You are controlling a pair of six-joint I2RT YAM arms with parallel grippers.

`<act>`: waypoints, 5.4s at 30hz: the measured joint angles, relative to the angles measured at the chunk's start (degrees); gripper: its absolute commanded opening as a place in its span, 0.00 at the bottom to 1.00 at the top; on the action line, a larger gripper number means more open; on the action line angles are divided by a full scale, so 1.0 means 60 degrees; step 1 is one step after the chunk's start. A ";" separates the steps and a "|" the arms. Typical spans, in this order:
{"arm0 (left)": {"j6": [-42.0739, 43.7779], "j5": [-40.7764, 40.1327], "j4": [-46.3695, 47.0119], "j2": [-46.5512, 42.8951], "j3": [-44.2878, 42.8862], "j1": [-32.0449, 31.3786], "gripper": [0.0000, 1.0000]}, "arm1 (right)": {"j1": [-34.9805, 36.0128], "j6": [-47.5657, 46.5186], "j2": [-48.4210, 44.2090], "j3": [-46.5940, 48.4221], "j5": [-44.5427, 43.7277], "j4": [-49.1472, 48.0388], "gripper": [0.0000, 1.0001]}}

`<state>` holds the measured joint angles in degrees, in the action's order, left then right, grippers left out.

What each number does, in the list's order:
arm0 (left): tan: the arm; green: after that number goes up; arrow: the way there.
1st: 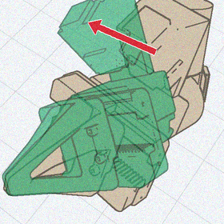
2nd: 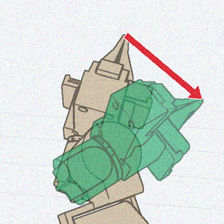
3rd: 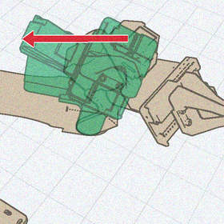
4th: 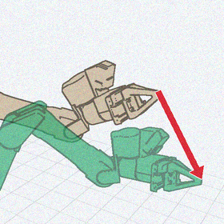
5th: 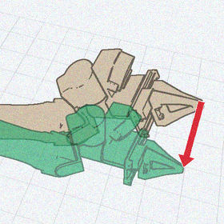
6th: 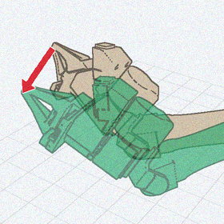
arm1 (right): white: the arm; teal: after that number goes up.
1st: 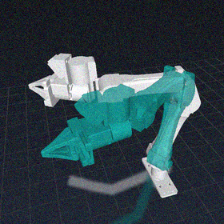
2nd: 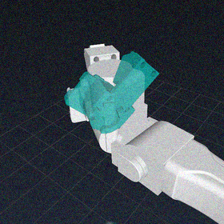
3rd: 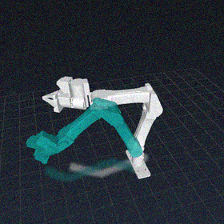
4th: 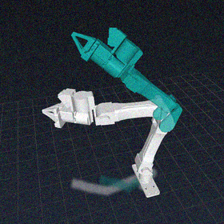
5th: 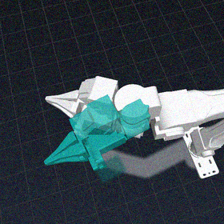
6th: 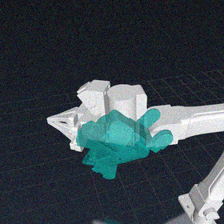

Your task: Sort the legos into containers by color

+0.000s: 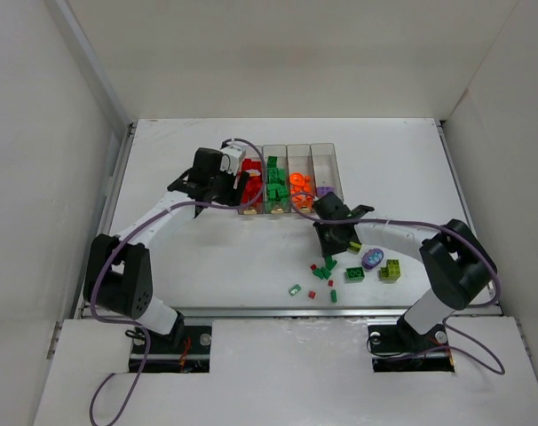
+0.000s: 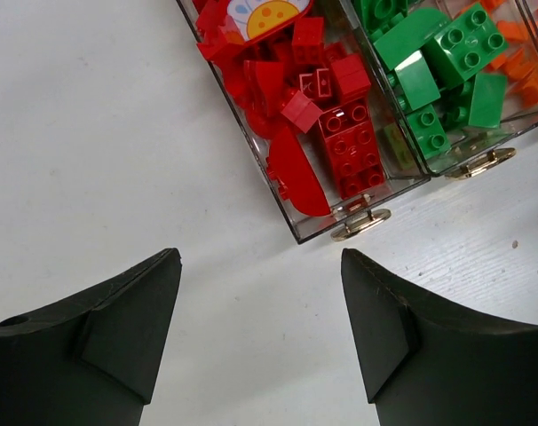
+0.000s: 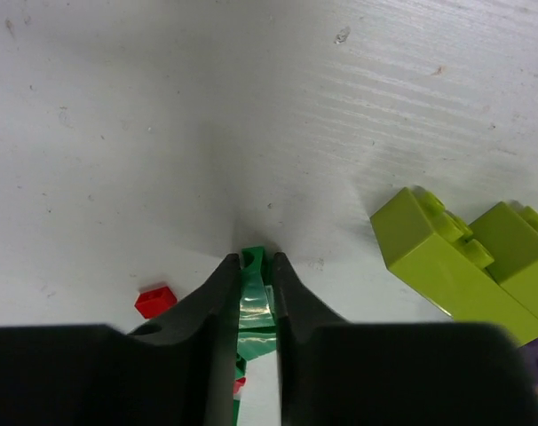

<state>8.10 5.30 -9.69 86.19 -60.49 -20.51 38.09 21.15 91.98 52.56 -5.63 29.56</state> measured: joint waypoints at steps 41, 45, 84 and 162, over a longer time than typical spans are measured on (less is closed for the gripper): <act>-0.0142 -0.2218 0.0721 -0.0754 0.0586 0.0178 0.83 | 0.0044 -0.0273 0.5927 0.9690 -0.1738 -0.0954 0.84; -0.0142 -0.2218 0.0725 -0.0754 0.0586 0.0189 0.83 | 0.0044 -0.0317 0.5839 0.9777 -0.1767 -0.0612 0.87; -0.0146 -0.1643 0.0634 -0.0714 0.0557 0.0270 0.83 | -0.0011 0.3767 -0.1275 -0.1384 -0.0437 -0.0641 0.50; -0.0142 -0.1876 0.0441 -0.0969 0.0557 0.0630 0.83 | 0.0186 -0.1501 0.6098 1.0947 -0.1843 0.0754 0.85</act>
<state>7.25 -5.96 -7.05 80.38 -57.14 -16.73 39.20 12.14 128.57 118.24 -16.69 34.09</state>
